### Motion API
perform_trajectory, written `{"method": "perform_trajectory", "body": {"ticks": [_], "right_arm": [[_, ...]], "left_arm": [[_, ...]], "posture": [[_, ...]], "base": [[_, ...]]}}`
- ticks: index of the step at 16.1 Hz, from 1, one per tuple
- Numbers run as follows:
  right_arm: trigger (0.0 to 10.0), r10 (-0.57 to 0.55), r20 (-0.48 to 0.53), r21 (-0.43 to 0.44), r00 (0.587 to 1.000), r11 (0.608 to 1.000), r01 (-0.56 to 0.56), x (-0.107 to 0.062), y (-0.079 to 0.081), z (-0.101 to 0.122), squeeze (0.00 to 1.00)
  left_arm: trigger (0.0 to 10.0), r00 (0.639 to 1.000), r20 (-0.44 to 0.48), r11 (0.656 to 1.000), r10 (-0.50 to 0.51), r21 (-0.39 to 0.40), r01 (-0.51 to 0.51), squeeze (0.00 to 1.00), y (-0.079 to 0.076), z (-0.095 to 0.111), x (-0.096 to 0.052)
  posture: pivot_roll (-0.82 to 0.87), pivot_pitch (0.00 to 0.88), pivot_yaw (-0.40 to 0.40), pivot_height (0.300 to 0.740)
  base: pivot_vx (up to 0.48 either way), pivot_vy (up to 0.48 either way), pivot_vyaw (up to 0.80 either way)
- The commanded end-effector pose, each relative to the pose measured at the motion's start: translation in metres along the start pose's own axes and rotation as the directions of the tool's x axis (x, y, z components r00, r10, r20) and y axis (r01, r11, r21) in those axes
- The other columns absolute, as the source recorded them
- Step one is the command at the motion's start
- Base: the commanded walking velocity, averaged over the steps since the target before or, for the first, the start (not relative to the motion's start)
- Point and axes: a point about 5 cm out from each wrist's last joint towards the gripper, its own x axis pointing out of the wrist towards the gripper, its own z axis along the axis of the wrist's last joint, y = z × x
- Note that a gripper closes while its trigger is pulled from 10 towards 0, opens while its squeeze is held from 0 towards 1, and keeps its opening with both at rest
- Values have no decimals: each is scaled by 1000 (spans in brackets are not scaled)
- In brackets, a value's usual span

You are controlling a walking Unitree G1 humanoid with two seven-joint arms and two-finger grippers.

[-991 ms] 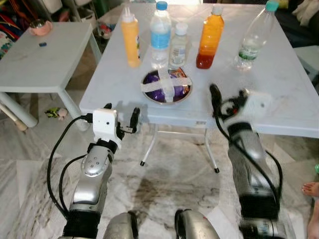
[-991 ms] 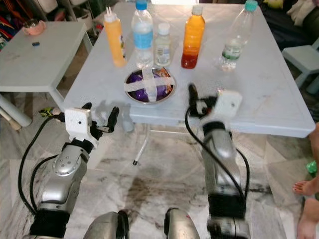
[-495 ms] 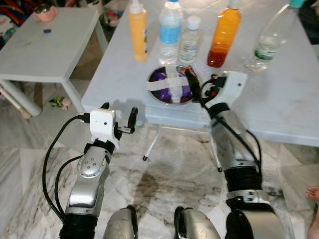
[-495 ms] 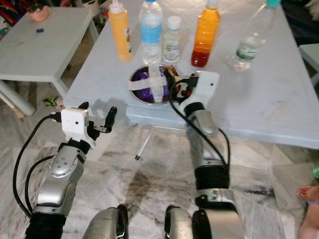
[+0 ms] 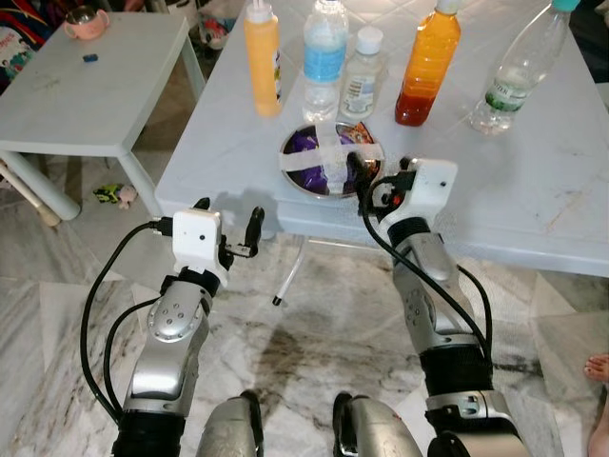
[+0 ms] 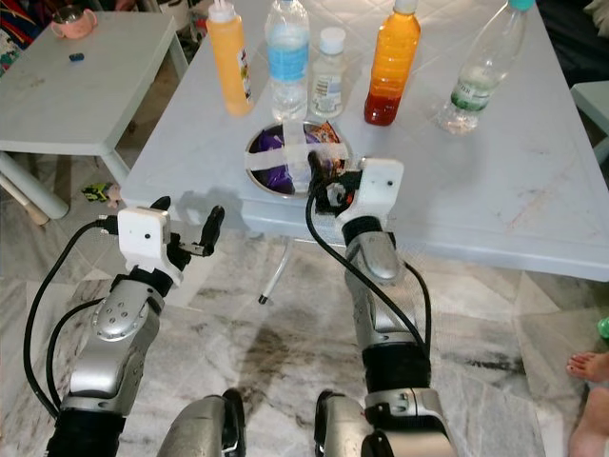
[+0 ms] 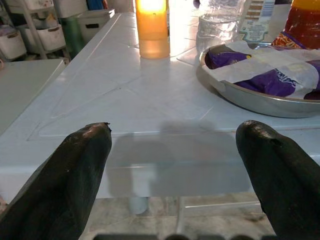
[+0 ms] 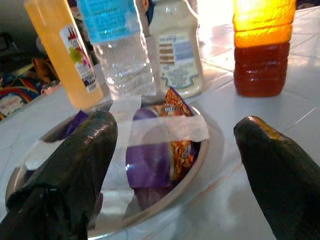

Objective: Restocking fridge

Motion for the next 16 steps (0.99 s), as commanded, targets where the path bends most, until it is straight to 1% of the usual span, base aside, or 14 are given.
{"method": "perform_trajectory", "body": {"ticks": [1, 2, 4, 5, 6, 7, 11, 12, 13, 14, 16], "right_arm": [[10000, 17, -14, 18, 1000, 1000, -17, -3, 9, -2, 0], [10000, 34, -52, 29, 998, 999, -33, -5, 15, -8, 0], [10000, 39, -103, 38, 994, 999, -35, -7, 17, -18, 0], [10000, 45, -161, 81, 986, 996, -33, -7, 18, -28, 0], [10000, 43, -167, 81, 985, 996, -30, -7, 18, -29, 0], [10000, 30, -187, 111, 982, 994, -9, -4, 17, -31, 0], [10000, 22, -191, 112, 981, 994, -1, -4, 16, -31, 0], [0, -33, -220, 105, 975, 993, 57, -5, 11, -32, 0], [0, -115, -251, 110, 961, 983, 147, -9, 1, -34, 0], [0, -167, -257, 114, 952, 973, 202, -10, -8, -33, 0], [0, -193, -240, 94, 951, 971, 221, -9, -14, -30, 0]], "left_arm": [[10000, 1000, -10, 1000, -6, 10, 6, 0, -1, -1, -1], [10000, 1000, -9, 1000, -7, 9, 7, 0, -1, 0, -1], [10000, 1000, -7, 1000, -7, 8, 7, 0, -2, 0, 0], [10000, 1000, -9, 1000, -5, 8, 5, 0, -1, -1, -1], [10000, 1000, -10, 1000, -5, 9, 5, 0, -1, -1, -2], [10000, 1000, -13, 1000, -4, 9, 5, 0, -1, -2, -3], [10000, 1000, -13, 1000, -4, 9, 4, 0, -1, -2, -3], [10000, 1000, -13, 1000, -4, 6, 4, 0, -2, -2, -3], [10000, 1000, -12, 1000, -5, 4, 5, 0, -3, -2, -2], [10000, 1000, -13, 1000, -6, 3, 6, 0, -4, -2, -2], [10000, 1000, -13, 1000, -6, 2, 6, 0, -4, -2, -2]], "posture": [[23, 196, 38, 740], [23, 195, 36, 740], [27, 196, 33, 740], [29, 197, 31, 740], [29, 197, 31, 740], [30, 198, 29, 740], [30, 198, 29, 740], [23, 201, 27, 740], [22, 202, 28, 740], [20, 201, 28, 740], [17, 201, 30, 740]], "base": [[0, 0, 0], [0, 0, 0], [0, 0, 0], [0, 0, 0], [0, 0, 0], [0, 0, 0], [0, 0, 0], [0, 0, 0], [0, 0, 0], [0, 0, 0], [0, 0, 0]]}}
